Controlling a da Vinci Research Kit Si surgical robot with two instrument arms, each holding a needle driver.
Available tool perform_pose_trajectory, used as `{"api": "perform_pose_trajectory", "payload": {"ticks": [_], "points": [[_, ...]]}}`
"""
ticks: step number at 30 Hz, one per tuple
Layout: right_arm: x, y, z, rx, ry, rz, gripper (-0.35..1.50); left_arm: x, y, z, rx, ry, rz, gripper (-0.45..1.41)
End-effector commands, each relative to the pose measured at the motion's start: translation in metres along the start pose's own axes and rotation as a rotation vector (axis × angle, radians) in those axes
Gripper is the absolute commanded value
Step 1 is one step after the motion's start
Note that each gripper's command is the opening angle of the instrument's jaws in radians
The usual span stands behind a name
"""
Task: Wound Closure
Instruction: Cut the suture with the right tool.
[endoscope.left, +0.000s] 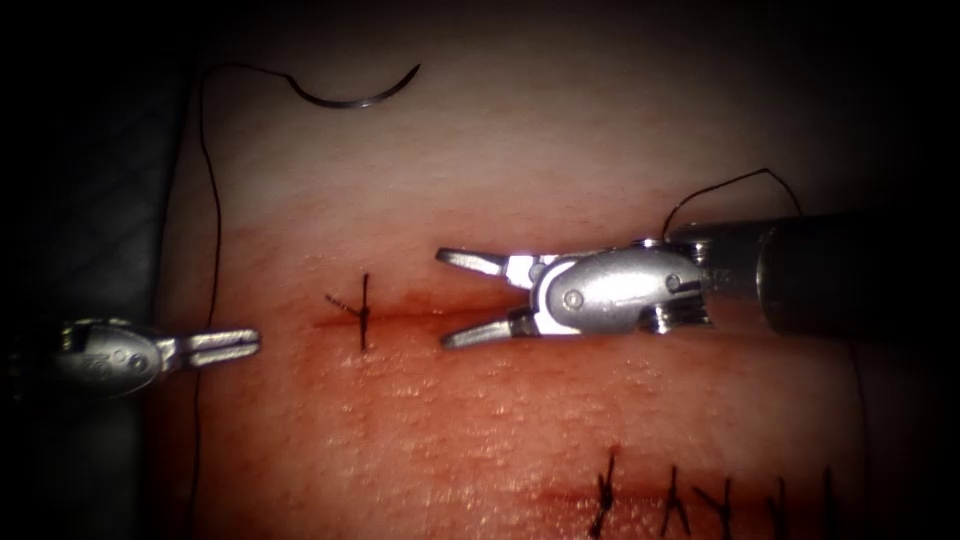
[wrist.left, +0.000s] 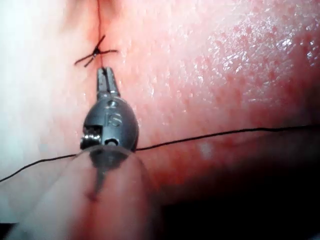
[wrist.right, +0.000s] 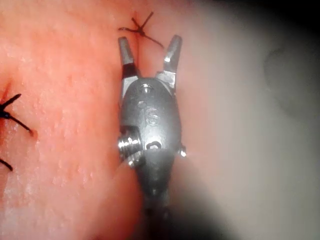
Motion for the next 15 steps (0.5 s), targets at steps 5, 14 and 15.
{"api": "perform_pose_trajectory", "payload": {"ticks": [5,14,15], "points": [[-0.0007,0.0004,0.0001,-0.006,0.007,0.001,1.48,-0.0004,0.0029,0.0038,-0.005,0.010,0.008,-0.45],[-0.0011,0.0011,-0.0012,-0.021,0.004,0.006,1.48,0.0041,0.0064,0.0092,-0.051,0.063,0.014,-0.45],[-0.0011,0.0011,-0.0014,-0.022,0.002,0.006,1.48,0.0042,0.0065,0.0096,-0.055,0.067,0.015,-0.45]]}}
